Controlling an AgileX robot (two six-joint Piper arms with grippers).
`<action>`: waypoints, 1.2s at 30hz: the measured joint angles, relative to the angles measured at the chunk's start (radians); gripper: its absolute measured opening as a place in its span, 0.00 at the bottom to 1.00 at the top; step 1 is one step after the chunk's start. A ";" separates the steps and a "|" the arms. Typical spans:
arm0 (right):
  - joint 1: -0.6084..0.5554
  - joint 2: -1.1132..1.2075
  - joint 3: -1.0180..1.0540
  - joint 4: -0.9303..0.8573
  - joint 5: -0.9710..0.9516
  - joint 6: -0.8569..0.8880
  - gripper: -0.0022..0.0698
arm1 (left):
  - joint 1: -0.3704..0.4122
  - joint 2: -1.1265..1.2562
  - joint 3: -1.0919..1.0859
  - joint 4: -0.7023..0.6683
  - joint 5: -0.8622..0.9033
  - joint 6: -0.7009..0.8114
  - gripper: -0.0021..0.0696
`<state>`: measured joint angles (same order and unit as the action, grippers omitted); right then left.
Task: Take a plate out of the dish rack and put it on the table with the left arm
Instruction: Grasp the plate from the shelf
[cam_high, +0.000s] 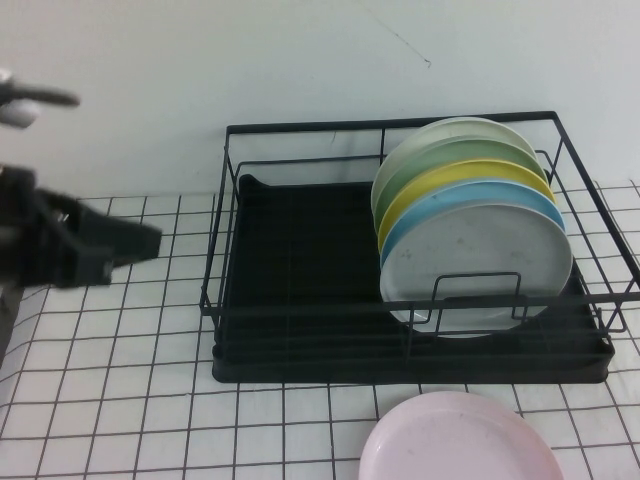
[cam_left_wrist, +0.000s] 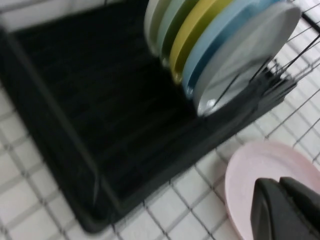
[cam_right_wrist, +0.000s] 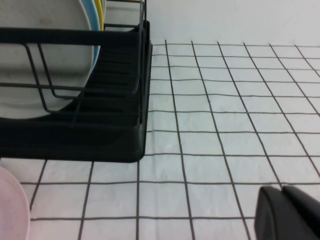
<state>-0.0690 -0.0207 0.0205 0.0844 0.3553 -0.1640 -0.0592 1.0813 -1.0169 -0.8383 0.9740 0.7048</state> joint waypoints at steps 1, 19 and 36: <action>0.000 0.000 0.000 0.000 0.000 0.000 0.03 | -0.016 0.061 -0.048 -0.020 0.000 0.028 0.02; 0.000 0.000 0.000 0.000 0.000 0.000 0.03 | -0.464 0.905 -0.931 0.164 0.159 0.190 0.04; 0.000 0.000 0.000 0.000 0.000 0.000 0.03 | -0.517 0.974 -0.976 0.179 0.071 0.507 0.48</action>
<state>-0.0690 -0.0207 0.0205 0.0844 0.3553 -0.1640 -0.5765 2.0552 -1.9925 -0.6593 1.0450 1.2121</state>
